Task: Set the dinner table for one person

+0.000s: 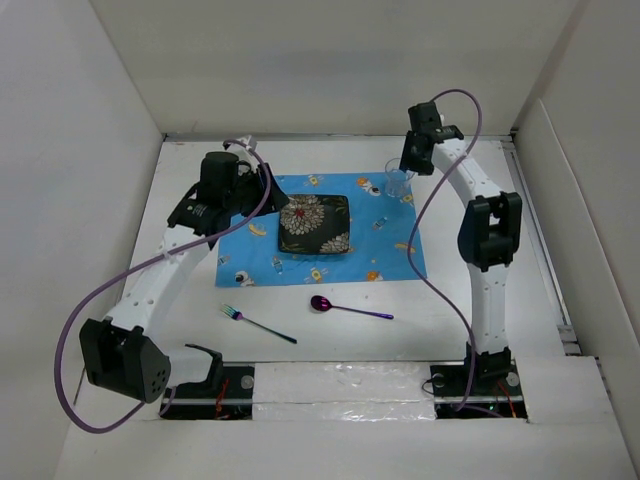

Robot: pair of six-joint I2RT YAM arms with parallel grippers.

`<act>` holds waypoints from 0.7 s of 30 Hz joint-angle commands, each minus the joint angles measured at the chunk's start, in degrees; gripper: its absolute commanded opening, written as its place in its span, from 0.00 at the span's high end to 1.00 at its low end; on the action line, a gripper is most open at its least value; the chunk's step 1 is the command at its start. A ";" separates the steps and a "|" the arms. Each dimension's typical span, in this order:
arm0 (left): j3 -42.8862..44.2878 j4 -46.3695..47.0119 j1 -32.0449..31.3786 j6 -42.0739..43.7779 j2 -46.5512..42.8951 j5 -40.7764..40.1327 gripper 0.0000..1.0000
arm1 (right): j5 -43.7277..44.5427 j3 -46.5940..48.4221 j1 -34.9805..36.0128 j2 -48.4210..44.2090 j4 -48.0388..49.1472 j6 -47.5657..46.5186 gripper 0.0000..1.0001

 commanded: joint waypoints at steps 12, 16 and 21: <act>14.36 -3.97 0.22 2.92 -0.99 -3.57 1.00 | -21.23 -54.59 13.13 -53.02 30.37 3.48 1.00; 13.75 -5.64 0.22 3.79 -1.87 -4.37 0.93 | -24.23 -67.10 21.33 -60.62 26.37 4.19 1.00; 11.72 -5.73 0.22 4.06 -2.49 -5.42 0.83 | -25.39 -72.38 29.06 -56.86 20.72 0.77 0.63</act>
